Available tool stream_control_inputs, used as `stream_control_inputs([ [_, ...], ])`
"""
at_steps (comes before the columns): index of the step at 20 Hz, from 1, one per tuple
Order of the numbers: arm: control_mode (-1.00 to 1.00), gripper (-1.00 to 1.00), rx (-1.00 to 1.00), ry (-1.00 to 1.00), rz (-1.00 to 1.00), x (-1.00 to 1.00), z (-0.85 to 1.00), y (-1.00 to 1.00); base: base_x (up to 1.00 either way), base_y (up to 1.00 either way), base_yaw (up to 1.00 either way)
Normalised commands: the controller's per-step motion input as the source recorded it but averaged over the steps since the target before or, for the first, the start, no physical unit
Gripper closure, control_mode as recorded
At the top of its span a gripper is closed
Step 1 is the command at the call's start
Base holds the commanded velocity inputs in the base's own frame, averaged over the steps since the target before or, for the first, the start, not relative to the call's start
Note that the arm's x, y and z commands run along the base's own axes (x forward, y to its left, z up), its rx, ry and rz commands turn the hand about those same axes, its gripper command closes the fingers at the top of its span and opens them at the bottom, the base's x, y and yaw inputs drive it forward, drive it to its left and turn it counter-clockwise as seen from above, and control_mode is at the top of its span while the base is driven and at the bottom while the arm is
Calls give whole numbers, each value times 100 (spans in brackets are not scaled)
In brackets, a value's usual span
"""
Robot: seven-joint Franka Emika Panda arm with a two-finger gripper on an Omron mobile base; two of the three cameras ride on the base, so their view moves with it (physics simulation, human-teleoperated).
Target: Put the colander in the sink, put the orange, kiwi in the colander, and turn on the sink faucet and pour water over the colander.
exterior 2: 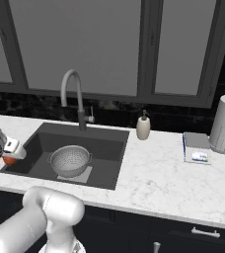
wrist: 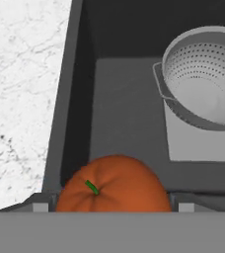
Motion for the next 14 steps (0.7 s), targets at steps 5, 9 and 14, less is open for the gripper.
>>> stream_control_inputs([
  [5, -100, 100, 0, 0, -25, 63, 0, -87, 0, 0, 0],
  [9, -100, 100, 0, 0, -23, 69, 0, -80, 0, 0, 0],
  [14, -100, 100, 0, 0, -8, 64, -2, -41, 0, 0, 0],
])
